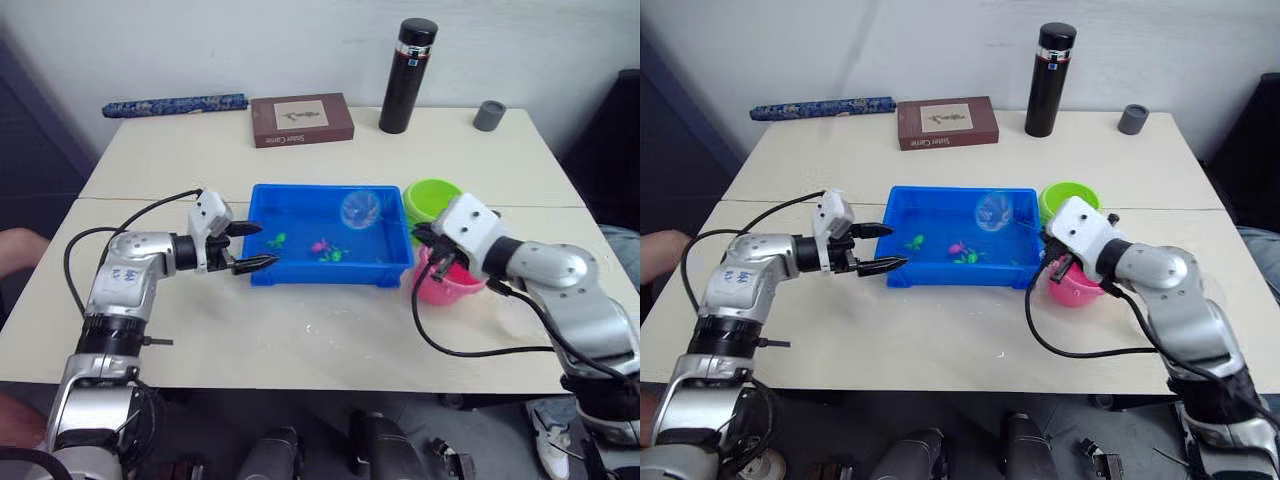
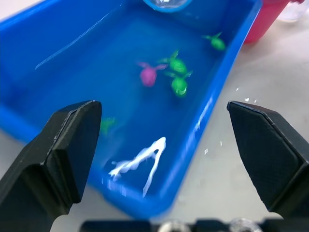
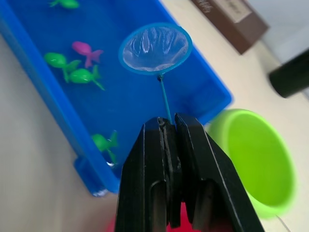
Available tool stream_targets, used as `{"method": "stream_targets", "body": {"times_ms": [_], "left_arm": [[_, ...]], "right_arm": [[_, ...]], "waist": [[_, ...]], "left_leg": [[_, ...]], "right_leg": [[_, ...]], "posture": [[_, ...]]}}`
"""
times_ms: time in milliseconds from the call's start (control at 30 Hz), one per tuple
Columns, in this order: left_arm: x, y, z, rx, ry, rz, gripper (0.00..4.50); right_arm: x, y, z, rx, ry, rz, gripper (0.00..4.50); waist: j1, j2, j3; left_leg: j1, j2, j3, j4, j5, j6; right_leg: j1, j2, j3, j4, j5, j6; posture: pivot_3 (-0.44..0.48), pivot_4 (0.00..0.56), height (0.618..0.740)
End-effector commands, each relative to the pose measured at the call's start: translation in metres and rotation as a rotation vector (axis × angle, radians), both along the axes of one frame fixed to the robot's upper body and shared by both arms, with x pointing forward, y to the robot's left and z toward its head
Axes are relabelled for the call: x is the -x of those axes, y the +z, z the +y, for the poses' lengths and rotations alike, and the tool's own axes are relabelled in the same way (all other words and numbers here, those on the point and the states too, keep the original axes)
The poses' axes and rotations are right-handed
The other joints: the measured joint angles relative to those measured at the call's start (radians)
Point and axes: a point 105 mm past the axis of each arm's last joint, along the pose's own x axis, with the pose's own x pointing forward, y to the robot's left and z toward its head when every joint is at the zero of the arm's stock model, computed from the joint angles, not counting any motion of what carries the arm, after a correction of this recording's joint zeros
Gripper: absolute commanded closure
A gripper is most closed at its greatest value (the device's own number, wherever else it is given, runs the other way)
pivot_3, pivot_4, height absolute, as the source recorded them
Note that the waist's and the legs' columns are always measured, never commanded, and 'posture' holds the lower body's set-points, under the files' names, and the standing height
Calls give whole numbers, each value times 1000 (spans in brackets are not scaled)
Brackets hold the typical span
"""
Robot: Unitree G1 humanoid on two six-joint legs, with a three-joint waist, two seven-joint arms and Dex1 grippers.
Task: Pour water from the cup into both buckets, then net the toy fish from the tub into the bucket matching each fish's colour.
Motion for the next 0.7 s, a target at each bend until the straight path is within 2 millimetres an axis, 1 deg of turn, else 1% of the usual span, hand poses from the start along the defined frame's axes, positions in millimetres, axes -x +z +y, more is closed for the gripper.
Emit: {"method": "stream_targets", "body": {"times_ms": [33,133,200,333,400,600,700], "left_arm": [[13,14,3,-17,15,-57,18],[18,13,4,-28,26,-58,18],[19,15,3,-18,34,-60,18],[21,16,2,-13,41,-60,18],[21,17,2,-12,42,-62,18],[18,18,-2,-8,38,-66,18],[17,19,-5,-9,30,-70,18]], "right_arm": [[0,-2,15,-4,76,45,4500],[-3,-7,17,49,75,48,4500],[-12,-6,12,88,45,0,4500],[-20,2,12,48,28,-38,4500],[-23,3,11,62,25,-49,4500],[-32,-9,7,169,27,-54,4500],[-39,-15,5,241,38,-89,4500]], "waist": [[-2,0,0],[-1,0,0],[-1,0,0],[-5,0,0],[-5,0,0],[-8,0,0],[-9,0,0]], "left_leg": [[0,0,0,0,0,0],[0,0,0,0,0,0],[0,0,0,0,0,0],[1,0,0,0,0,0],[1,0,0,0,0,0],[1,0,0,0,0,0],[1,0,0,0,0,0]], "right_leg": [[0,0,0,0,0,0],[0,0,0,0,0,0],[0,0,-1,0,0,0],[0,0,0,0,0,0],[0,0,0,0,0,0],[0,1,-1,0,0,0],[0,1,-1,0,0,0]], "posture": [[0,150,740],[0,150,740],[0,150,740],[0,150,740],[0,150,740],[0,150,740],[0,150,740]]}}
